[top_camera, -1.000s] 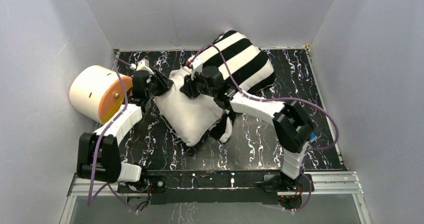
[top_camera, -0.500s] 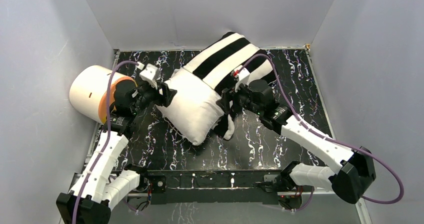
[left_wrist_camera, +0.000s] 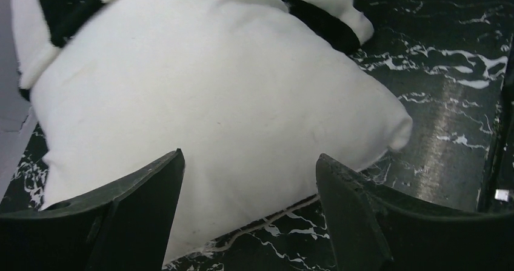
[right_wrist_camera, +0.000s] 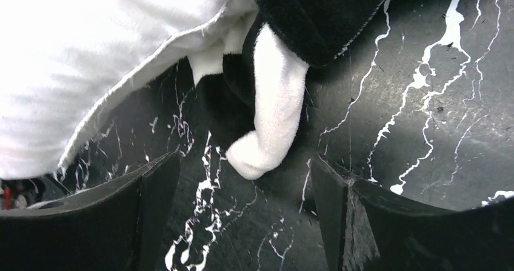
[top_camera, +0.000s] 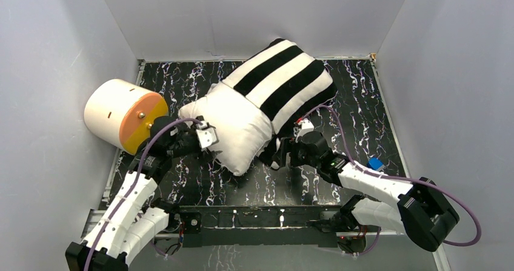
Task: Put the pillow into the pillowcase
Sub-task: Stuff the pillow into the pillowcase.
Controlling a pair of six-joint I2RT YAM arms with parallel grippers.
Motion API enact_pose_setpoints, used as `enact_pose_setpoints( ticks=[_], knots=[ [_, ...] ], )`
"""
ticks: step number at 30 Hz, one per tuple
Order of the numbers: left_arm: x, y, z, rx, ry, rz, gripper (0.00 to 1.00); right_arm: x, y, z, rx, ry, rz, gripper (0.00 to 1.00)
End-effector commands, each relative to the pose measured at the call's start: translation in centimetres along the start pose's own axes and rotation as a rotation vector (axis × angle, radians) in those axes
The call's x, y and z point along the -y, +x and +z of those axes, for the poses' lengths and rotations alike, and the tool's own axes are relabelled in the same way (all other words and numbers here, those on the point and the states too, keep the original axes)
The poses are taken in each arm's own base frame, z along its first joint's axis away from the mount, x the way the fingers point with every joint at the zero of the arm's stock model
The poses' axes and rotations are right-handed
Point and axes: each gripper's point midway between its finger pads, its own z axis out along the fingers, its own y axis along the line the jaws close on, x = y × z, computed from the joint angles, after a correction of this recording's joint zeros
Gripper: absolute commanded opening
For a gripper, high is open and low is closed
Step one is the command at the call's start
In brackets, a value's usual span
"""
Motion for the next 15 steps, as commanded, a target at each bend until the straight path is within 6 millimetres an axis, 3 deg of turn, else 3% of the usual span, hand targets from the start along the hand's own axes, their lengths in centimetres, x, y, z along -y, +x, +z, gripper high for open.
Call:
enact_pose_setpoints(
  ticks=[1, 5, 11, 13, 15],
  knots=[
    [2.9, 1.7, 1.2, -0.008, 0.128, 0.131, 0.79, -0.9, -3.4, 0.8, 0.173, -0.027, 0.126, 0.87],
    [3.1, 3.8, 2.9, -0.059, 0.107, 0.187, 0.8, -2.3, -3.6, 2.0, 0.184, -0.111, 0.121, 0.82],
    [1.3, 4.4, 4.0, -0.079, 0.033, 0.308, 0.78, -1.8, -2.2, 4.1, 0.13, -0.097, 0.151, 0.74],
    [0.7, 4.7, 4.2, -0.09, 0.007, 0.357, 0.78, -2.2, -2.3, 4.3, 0.135, -0.119, 0.142, 0.59],
    [0.5, 4.7, 4.1, -0.091, -0.006, 0.396, 0.79, -2.9, -2.8, 4.0, 0.135, -0.15, 0.111, 0.24]
  ],
)
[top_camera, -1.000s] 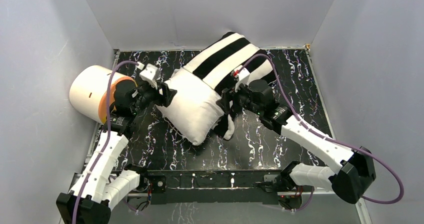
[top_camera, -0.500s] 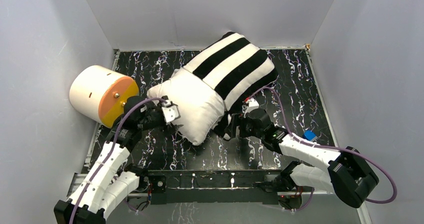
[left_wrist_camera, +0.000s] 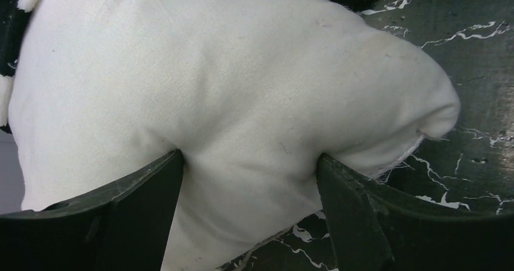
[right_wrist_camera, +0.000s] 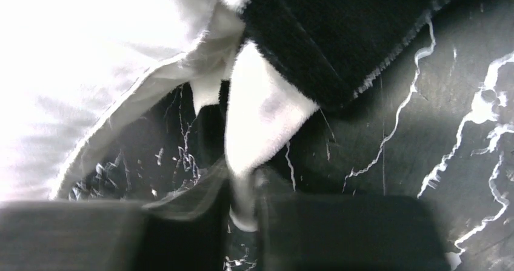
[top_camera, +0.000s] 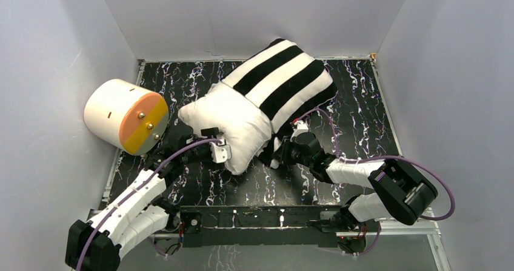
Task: Put the pillow into the pillowcase
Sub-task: Stuff the pillow into the pillowcase.
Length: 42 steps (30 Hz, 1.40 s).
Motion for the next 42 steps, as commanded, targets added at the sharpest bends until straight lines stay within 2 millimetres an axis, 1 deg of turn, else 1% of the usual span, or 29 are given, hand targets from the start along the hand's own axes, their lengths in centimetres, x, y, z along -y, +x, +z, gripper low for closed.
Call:
enact_pose_setpoints(
  ticks=[1, 2, 3, 4, 5, 6, 7, 8, 9, 10, 11, 12, 13, 14, 15, 16, 17, 19, 21, 22, 24, 25, 28, 30, 33, 35, 37, 39, 42],
  knots=[
    [-1.9, 0.0, 0.0, -0.006, -0.086, 0.161, 0.8, -4.1, -4.2, -0.3, 0.115, -0.143, -0.047, 0.11],
    [-2.3, -0.5, -0.4, 0.004, -0.099, 0.179, 0.81, -4.5, -4.6, -0.8, 0.117, -0.15, -0.071, 0.0],
    [-2.4, -1.1, -0.6, 0.017, -0.098, 0.191, 0.81, -4.9, -5.0, -1.4, 0.12, -0.157, -0.095, 0.0],
    [-2.4, -1.9, -1.0, 0.033, -0.076, 0.192, 0.82, -6.5, -6.5, -3.1, 0.162, -0.209, -0.135, 0.0],
    [-2.4, -3.1, -1.3, 0.053, -0.04, 0.185, 0.82, -9.0, -8.1, -5.2, 0.186, -0.29, -0.204, 0.0],
    [-2.4, -4.2, -1.4, 0.083, -0.009, 0.167, 0.8, -12.7, -10.9, -8.7, 0.232, -0.39, -0.286, 0.0],
    [-2.6, -5.3, -1.3, 0.111, 0.003, 0.145, 0.77, -14.8, -12.3, -10.9, 0.241, -0.445, -0.351, 0.0],
    [-3.1, -6.7, -1.2, 0.146, -0.004, 0.111, 0.72, -17.6, -14.4, -13.8, 0.272, -0.516, -0.41, 0.0],
    [-4.2, -8.5, -1.4, 0.192, -0.029, 0.082, 0.66, -20.4, -16.4, -16.6, 0.309, -0.59, -0.467, 0.0],
    [-4.9, -10.6, -1.7, 0.261, -0.048, 0.018, 0.51, -22.2, -17.8, -18.4, 0.33, -0.633, -0.512, 0.0],
    [-6.7, -13.9, -2.5, 0.393, -0.107, -0.077, 0.33, -24.3, -19.5, -20.3, 0.348, -0.681, -0.55, 0.0],
    [-8.6, -16.4, -3.4, 0.501, -0.173, -0.208, 0.2, -26.9, -21.9, -22.8, 0.417, -0.736, -0.598, 0.0],
    [-10.7, -17.6, -3.9, 0.574, -0.244, -0.342, 0.13, -28.2, -23.7, -23.9, 0.464, -0.748, -0.616, 0.0],
    [-12.7, -17.4, -3.4, 0.584, -0.299, -0.626, 0.05, -30.2, -26.6, -25.1, 0.531, -0.752, -0.657, 0.0],
    [-14.0, -16.2, -2.6, 0.542, -0.351, -0.767, 0.01, -31.2, -28.3, -24.4, 0.53, -0.737, -0.669, 0.0],
    [-14.3, -14.7, -1.0, 0.478, -0.356, -0.892, 0.04, -31.8, -29.0, -22.5, 0.507, -0.734, -0.691, 0.0],
    [-14.1, -12.9, 0.1, 0.428, -0.381, -0.968, 0.06, -31.1, -29.0, -18.3, 0.443, -0.694, -0.68, 0.0],
    [-13.5, -10.4, 1.3, 0.394, -0.425, -1.076, 0.05, -29.5, -27.8, -13.2, 0.343, -0.641, -0.66, 0.0],
    [-12.6, -7.3, 2.1, 0.352, -0.497, -1.208, 0.03, -27.4, -26.2, -8.3, 0.258, -0.583, -0.639, 0.0],
    [-12.1, -5.8, 2.5, 0.333, -0.534, -1.302, 0.02, -26.5, -25.7, -6.5, 0.232, -0.553, -0.637, 0.06],
    [-10.1, -3.0, 3.4, 0.281, -0.546, -1.428, 0.01, -23.5, -24.6, -2.7, 0.154, -0.426, -0.633, 0.21],
    [-9.3, -2.3, 3.8, 0.264, -0.542, -1.464, 0.01, -22.3, -24.5, -2.1, 0.122, -0.361, -0.634, 0.28],
    [-7.4, -0.1, 4.8, 0.186, -0.547, -1.569, 0.02, -19.6, -24.3, -3.7, 0.05, -0.198, -0.625, 0.49],
    [-6.6, 0.9, 5.2, 0.152, -0.55, -1.619, 0.04, -17.8, -24.1, -6.2, 0.044, -0.104, -0.611, 0.55],
    [-6.4, 1.9, 5.5, 0.133, -0.566, -1.695, 0.07, -14.6, -23.2, -10.0, 0.075, 0.031, -0.562, 0.58],
    [-6.5, 2.5, 5.7, 0.126, -0.567, -1.774, 0.1, -12.7, -21.5, -12.0, 0.07, 0.072, -0.55, 0.59],
    [-6.8, 2.7, 6.0, 0.131, -0.535, -1.829, 0.11, -10.1, -19.2, -13.0, 0.037, 0.136, -0.543, 0.61],
    [-7.2, 2.7, 6.3, 0.128, -0.511, -1.846, 0.16, -7.6, -17.0, -13.7, 0.003, 0.189, -0.551, 0.63],
    [-7.7, 3.0, 6.2, 0.104, -0.521, -1.859, 0.34, -4.9, -15.9, -14.2, 0.018, 0.266, -0.603, 0.64]
  ],
)
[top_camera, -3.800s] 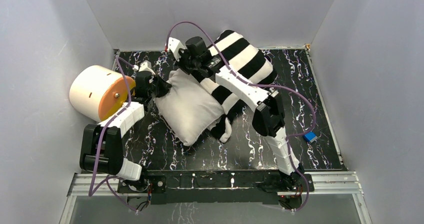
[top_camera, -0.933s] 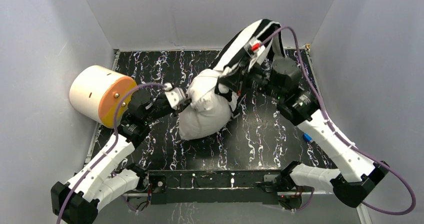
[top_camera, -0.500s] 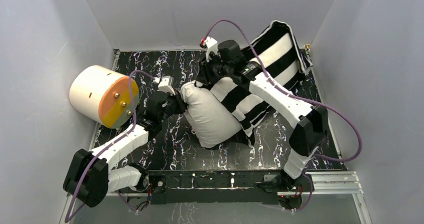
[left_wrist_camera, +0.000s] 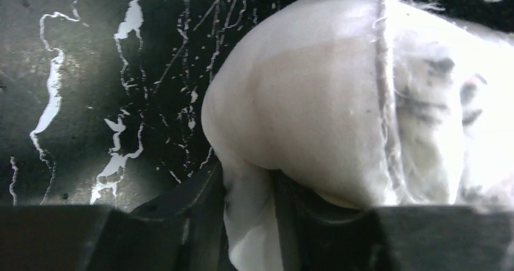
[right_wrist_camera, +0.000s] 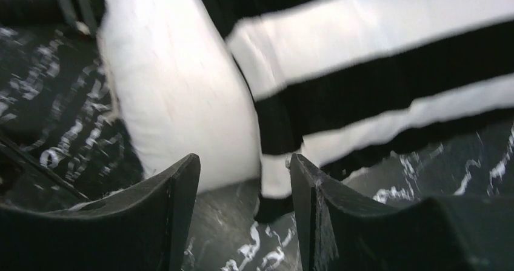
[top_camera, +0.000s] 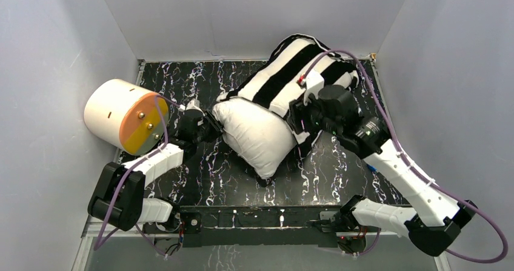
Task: Put the pillow into the pillowcase
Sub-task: Stuff the pillow into the pillowcase.
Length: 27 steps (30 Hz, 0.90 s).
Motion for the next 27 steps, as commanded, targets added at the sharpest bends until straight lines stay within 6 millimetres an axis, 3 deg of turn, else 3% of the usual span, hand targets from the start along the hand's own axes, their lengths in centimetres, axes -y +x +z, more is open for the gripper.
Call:
enact_pose_setpoints(
  ticks=[1, 4, 7, 8, 12, 14, 20, 27],
  knots=[
    [3.1, -1.5, -0.5, -0.013, 0.077, -0.047, 0.42, 3.7, 6.0, 0.7, -0.125, 0.179, -0.078, 0.66],
    [3.1, -1.9, -1.4, -0.02, 0.056, 0.017, 0.62, 3.8, 6.1, 1.2, -0.112, 0.175, -0.106, 0.7],
    [1.5, -2.4, -3.2, 0.003, -0.057, 0.01, 0.7, 2.6, 6.3, 2.6, -0.122, 0.105, -0.103, 0.71],
    [0.1, -3.1, -5.5, 0.06, -0.14, -0.015, 0.73, 2.8, 7.6, 3.8, -0.163, 0.113, -0.108, 0.73],
    [0.5, -3.3, -8.3, 0.1, -0.113, -0.046, 0.76, 3.0, 8.6, 5.3, -0.19, 0.12, -0.123, 0.67],
    [0.9, -2.5, -8.8, 0.081, -0.075, -0.08, 0.77, 2.7, 8.9, 6.0, -0.184, 0.091, -0.143, 0.63],
    [2.0, 1.3, -7.3, -0.032, 0.094, -0.137, 0.77, 2.1, 8.7, 7.1, -0.179, 0.059, -0.147, 0.36],
    [2.3, 4.7, -4.6, -0.114, 0.164, -0.16, 0.81, 1.6, 8.1, 7.7, -0.173, 0.032, -0.159, 0.1]
  ],
)
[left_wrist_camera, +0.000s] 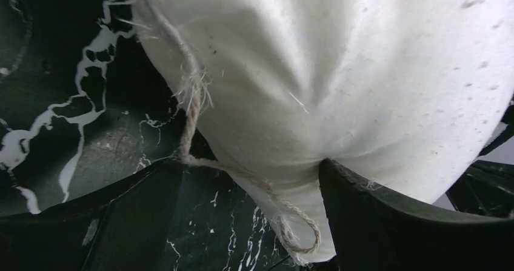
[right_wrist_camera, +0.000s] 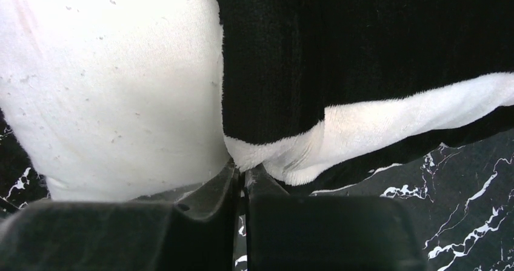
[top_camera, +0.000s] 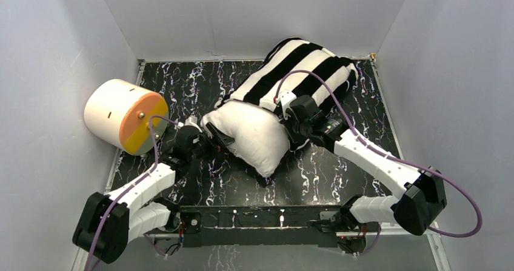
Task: Put the pillow into the pillowcase
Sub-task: Stuff the pillow into the pillowcase.
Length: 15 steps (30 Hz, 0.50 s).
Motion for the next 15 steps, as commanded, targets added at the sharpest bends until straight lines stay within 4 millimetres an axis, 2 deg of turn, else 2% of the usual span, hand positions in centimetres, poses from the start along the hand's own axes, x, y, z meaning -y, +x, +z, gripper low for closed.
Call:
enact_pose_setpoints(
  ticks=[1, 3, 5, 7, 9, 12, 14, 15],
  knots=[
    [3.5, 0.7, 1.1, -0.016, 0.165, -0.023, 0.82, 0.2, -3.6, -0.3, 0.101, -0.001, -0.011, 0.07],
    [3.4, 0.8, 2.1, -0.004, 0.167, -0.037, 0.82, 0.1, -3.7, -0.3, 0.101, -0.004, -0.011, 0.0],
    [3.8, 0.5, 3.1, 0.011, 0.183, -0.052, 0.78, -0.5, -4.2, -0.4, 0.113, -0.037, -0.015, 0.0],
    [4.5, 0.1, 4.0, 0.024, 0.202, -0.051, 0.63, -1.9, -4.8, -0.9, 0.124, -0.107, -0.026, 0.0],
    [5.3, -0.3, 4.9, 0.036, 0.212, -0.042, 0.41, -4.8, -5.8, -2.1, 0.155, -0.223, -0.078, 0.0],
    [5.8, -0.8, 6.1, 0.065, 0.2, -0.051, 0.18, -10.8, -6.3, -4.6, 0.215, -0.475, -0.224, 0.0],
    [5.7, -0.8, 6.7, 0.079, 0.186, -0.069, 0.14, -13.7, -4.6, -5.5, 0.196, -0.634, -0.276, 0.0],
    [5.4, -0.7, 7.0, 0.081, 0.176, -0.075, 0.12, -14.3, -3.3, -5.3, 0.161, -0.663, -0.279, 0.0]
  ],
)
